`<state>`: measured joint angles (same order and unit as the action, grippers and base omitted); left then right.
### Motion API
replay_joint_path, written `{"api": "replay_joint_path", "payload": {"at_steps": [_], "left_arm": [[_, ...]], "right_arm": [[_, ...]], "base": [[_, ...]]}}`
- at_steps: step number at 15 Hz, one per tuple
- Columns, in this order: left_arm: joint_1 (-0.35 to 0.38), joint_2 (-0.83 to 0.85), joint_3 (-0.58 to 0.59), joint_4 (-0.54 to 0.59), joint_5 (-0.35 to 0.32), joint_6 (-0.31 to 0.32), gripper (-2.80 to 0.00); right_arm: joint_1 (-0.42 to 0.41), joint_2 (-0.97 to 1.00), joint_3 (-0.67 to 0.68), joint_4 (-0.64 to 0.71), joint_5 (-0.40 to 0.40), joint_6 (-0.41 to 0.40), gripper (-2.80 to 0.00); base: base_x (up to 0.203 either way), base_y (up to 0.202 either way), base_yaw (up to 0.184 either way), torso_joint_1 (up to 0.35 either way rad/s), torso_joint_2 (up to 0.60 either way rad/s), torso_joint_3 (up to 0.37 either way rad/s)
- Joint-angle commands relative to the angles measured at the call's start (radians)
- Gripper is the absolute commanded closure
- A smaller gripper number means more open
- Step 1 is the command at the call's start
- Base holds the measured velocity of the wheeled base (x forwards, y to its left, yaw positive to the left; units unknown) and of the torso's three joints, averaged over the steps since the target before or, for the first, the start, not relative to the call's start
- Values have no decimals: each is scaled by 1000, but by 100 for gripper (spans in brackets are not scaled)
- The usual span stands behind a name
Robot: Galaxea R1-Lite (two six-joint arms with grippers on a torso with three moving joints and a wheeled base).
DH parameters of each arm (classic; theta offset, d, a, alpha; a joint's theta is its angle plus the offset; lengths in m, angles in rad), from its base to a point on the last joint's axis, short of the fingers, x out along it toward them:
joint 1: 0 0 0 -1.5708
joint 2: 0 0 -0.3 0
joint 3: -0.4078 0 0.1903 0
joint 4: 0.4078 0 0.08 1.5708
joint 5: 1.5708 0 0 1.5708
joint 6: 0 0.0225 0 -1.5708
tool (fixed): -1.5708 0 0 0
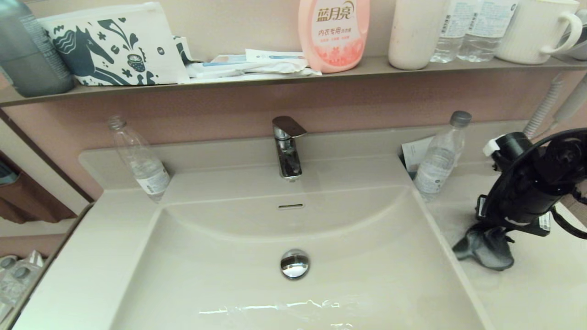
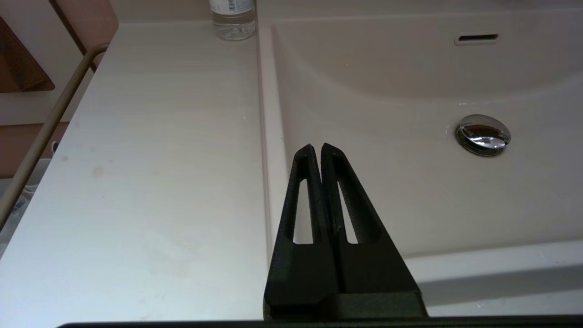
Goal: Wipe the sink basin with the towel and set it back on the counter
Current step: Wipe the sink
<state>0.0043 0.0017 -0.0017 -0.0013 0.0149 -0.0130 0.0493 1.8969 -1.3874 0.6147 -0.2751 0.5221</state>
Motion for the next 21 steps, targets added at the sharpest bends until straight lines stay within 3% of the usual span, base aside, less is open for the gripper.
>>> {"api": "replay_joint_path", "payload": {"at_steps": [1,4,10,12,14,17,19,20,21], "left_arm": [[0,1,0,0,0,-1,0],[0,1,0,0,0,-1,0],[0,1,0,0,2,-1,0],[0,1,0,0,0,-1,0],[0,1,0,0,0,-1,0],[0,1,0,0,0,-1,0],[0,1,0,0,0,-1,0],[0,1,0,0,0,-1,0],[0,1,0,0,0,-1,0]], "right_arm": [[41,-66,-15,48,-3,12,0],[17,-170,-21,123,-4,11,0],[-244,-316,-51,277,0,-147,0],[-280,-329,14,304,0,-172,0],[-302,-327,109,287,4,-175,0],[-351,-297,278,110,15,-197,0],[-392,-285,300,43,14,-240,0],[-402,-284,288,41,14,-248,-280],[-406,-281,259,41,14,-248,-280]], "base": [[0,0,0,0,0,0],[0,0,0,0,0,0],[0,0,0,0,0,0],[0,0,0,0,0,0],[0,0,0,0,0,0],[0,0,0,0,0,0],[0,0,0,0,0,0],[0,0,0,0,0,0],[0,0,0,0,0,0]]}}
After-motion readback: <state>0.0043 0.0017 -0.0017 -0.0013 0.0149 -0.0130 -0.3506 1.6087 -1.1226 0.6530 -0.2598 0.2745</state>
